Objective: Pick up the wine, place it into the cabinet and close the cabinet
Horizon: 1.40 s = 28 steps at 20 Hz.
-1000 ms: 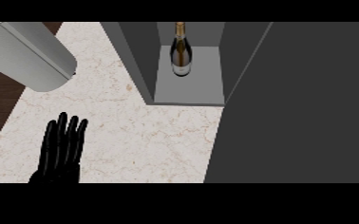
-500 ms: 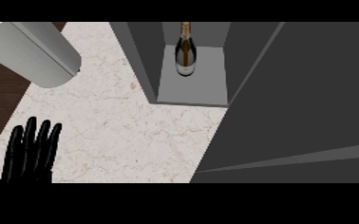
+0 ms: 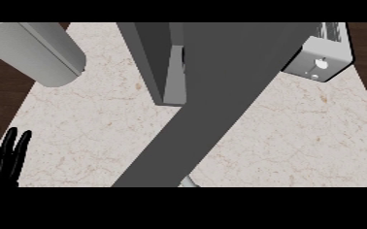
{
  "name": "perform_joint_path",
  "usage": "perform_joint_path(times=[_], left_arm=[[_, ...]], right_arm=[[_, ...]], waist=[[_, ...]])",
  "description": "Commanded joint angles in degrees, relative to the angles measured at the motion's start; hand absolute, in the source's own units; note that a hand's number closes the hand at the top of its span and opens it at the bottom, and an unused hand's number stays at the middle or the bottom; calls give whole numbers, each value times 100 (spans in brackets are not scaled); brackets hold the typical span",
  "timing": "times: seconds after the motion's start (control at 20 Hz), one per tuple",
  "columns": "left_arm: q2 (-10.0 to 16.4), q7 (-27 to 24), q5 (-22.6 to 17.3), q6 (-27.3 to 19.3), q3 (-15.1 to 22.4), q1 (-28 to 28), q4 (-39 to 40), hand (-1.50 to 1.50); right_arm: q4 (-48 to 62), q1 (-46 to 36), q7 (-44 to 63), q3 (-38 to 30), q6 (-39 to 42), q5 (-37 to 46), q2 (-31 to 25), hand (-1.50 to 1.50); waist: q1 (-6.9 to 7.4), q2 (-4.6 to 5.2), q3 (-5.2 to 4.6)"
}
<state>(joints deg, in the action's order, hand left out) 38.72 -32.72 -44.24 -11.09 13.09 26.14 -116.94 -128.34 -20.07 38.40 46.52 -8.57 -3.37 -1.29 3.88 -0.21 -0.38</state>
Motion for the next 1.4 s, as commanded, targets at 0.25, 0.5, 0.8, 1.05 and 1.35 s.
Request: perform_joint_path(times=[0.25,0.5,0.8,1.05,1.35], left_arm=[[410,82,-740,891,-896,102,152,-150],[538,315,-974,1010,-1178,13,160,-150],[548,174,-999,1382,-1463,55,365,-150],[675,436,-1314,1400,-1707,-40,391,-150],[694,536,-1386,1382,-2082,-26,405,-150]], right_arm=[[2227,-2879,-113,-604,-1278,-1029,127,150],[3646,-4293,-633,-841,-1712,-1803,128,150],[4976,-5007,-835,-1356,-558,-3382,128,150],[5710,-5251,-458,-1430,786,-4649,129,150],[7389,-5600,-1822,-1917,949,-4193,129,150]], waist=[[186,50,5],[149,67,18],[199,127,18],[167,154,20],[-9,107,28]])
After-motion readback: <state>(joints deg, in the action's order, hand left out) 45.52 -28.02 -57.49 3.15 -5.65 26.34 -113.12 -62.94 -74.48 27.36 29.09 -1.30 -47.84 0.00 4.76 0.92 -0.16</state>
